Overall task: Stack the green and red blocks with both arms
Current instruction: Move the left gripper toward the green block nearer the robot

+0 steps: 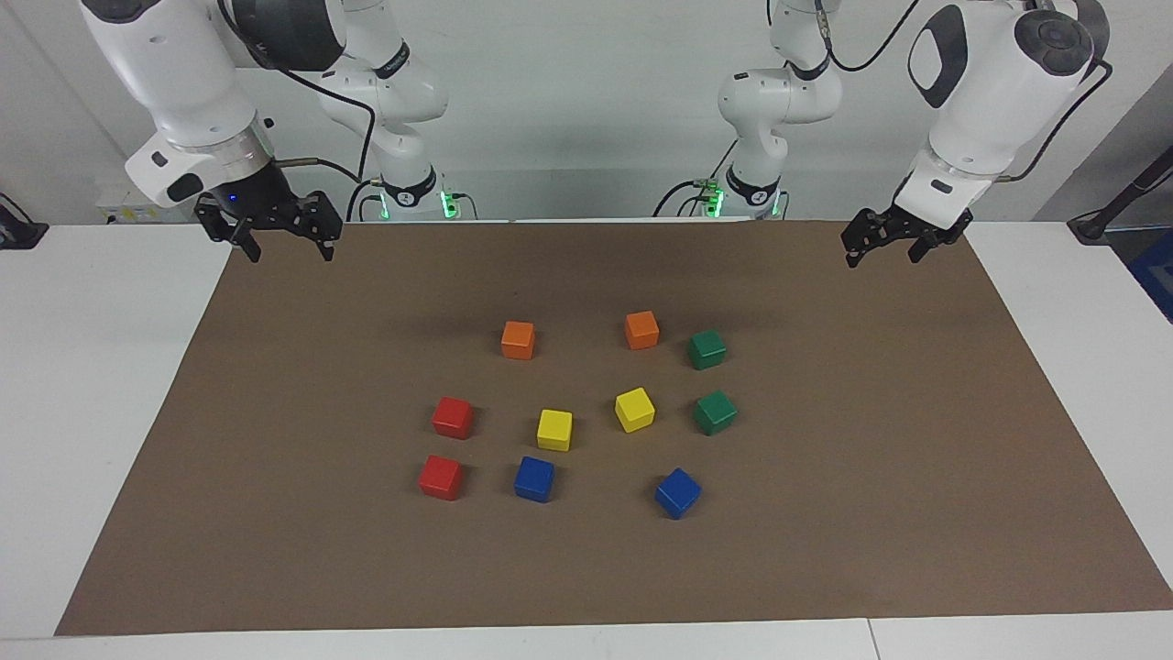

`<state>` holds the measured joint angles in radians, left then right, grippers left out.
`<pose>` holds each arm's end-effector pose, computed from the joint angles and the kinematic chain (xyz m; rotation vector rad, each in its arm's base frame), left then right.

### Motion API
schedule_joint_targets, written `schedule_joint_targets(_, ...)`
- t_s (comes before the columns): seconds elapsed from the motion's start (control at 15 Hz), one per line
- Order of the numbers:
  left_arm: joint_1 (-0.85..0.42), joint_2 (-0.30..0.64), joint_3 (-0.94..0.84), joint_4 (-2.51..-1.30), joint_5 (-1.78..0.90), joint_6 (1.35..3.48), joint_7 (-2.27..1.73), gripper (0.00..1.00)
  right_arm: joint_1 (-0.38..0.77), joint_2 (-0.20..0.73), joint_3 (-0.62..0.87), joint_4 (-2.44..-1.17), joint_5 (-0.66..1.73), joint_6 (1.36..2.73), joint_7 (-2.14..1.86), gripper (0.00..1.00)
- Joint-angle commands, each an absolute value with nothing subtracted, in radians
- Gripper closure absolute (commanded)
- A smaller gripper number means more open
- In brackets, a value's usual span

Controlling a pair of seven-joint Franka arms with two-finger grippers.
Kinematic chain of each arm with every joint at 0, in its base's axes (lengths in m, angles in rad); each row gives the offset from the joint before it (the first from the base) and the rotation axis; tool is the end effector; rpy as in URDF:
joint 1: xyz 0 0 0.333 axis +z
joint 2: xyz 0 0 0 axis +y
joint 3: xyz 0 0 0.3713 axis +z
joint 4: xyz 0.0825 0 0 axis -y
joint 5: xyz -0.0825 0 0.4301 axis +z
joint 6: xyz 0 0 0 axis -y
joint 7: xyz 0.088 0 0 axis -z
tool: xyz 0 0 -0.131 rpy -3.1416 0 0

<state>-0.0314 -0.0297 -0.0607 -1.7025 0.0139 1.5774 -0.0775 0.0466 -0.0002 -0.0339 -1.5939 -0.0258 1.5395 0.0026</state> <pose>0.5805 -0.0523 0.6061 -3.1144 0.0237 0.1462 0.5951 0.0041 0.6414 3.1142 0.0156 -0.0841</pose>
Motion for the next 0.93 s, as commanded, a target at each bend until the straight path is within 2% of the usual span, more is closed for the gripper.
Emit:
schedule_joint_targets(0.0, -0.018, -0.043, -0.067, -1.701, 0.002, 1.572, -0.061, 0.00, 0.041, -0.017, -0.032, -1.611, -0.009, 1.551, -0.018, 0.00)
schedule_joint_targets(0.47, -0.035, -0.044, -0.066, -1.709, 0.000, 1.632, -0.144, 0.00, 0.040, -0.017, -0.032, -1.609, -0.009, 1.549, -0.017, 0.00)
schedule_joint_targets(0.67, -0.064, -0.035, -0.078, -1.807, -0.002, 1.782, -0.252, 0.00, 0.040, -0.018, -0.032, -1.611, -0.009, 1.548, -0.011, 0.00)
schedule_joint_targets(0.87, -0.145, 0.037, -0.078, -1.864, -0.003, 1.888, -0.372, 0.00, 0.041, -0.018, -0.031, -1.615, -0.009, 1.543, -0.009, 0.00)
